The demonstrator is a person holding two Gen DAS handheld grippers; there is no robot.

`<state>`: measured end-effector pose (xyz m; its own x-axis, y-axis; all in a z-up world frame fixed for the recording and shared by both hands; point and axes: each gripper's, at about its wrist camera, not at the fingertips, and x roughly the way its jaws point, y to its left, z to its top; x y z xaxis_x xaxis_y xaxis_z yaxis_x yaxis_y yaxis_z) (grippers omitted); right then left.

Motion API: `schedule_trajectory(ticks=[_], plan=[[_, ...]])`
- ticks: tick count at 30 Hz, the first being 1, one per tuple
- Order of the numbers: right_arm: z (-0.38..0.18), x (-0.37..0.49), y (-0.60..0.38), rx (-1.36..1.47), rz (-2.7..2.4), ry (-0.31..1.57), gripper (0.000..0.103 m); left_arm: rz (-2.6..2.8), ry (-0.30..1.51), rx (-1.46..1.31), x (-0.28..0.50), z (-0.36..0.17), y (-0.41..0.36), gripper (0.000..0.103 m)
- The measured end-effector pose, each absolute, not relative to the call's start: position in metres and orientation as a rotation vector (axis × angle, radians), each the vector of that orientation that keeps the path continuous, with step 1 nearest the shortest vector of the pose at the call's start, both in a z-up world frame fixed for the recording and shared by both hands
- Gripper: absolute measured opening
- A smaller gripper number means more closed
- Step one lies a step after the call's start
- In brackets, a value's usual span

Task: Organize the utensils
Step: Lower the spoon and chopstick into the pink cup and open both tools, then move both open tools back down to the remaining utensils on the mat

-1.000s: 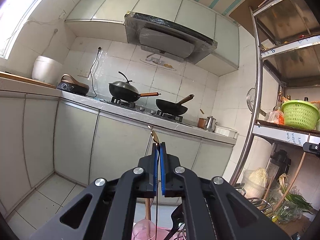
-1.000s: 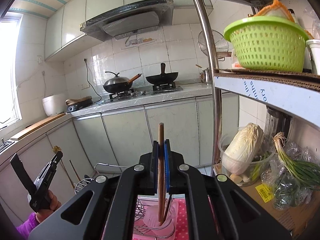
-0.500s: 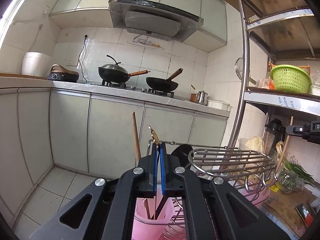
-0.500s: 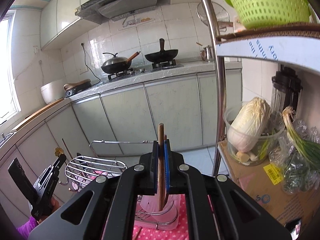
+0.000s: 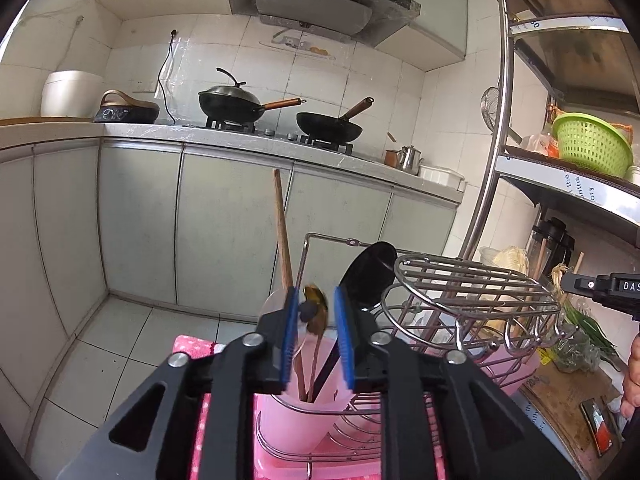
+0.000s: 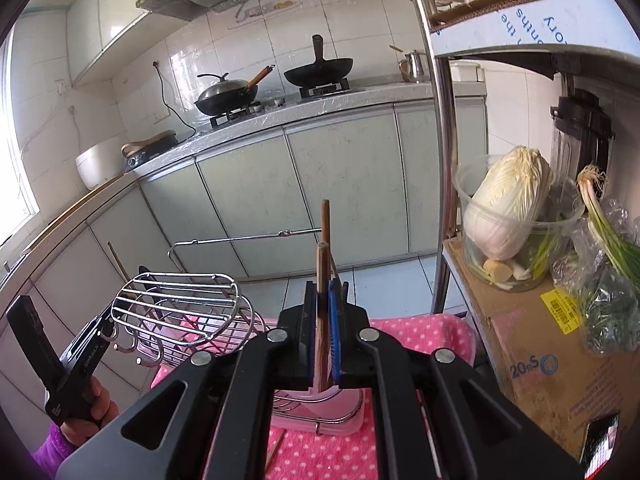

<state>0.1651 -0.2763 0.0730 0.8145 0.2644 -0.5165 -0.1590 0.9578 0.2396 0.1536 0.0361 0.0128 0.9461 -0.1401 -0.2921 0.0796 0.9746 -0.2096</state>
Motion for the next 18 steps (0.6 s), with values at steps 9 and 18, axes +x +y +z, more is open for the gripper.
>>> schedule_trajectory(ticks=[9,18], plan=[[0.084,0.149,-0.282,0.19,0.226,0.546,0.04,-0.112,0.291,-0.187,0.133,0.026,0.036,0.037],[0.09,0.109,-0.287,0.211,0.23,0.491,0.04,-0.1,0.278,-0.172,0.097,0.039,0.032,0.037]])
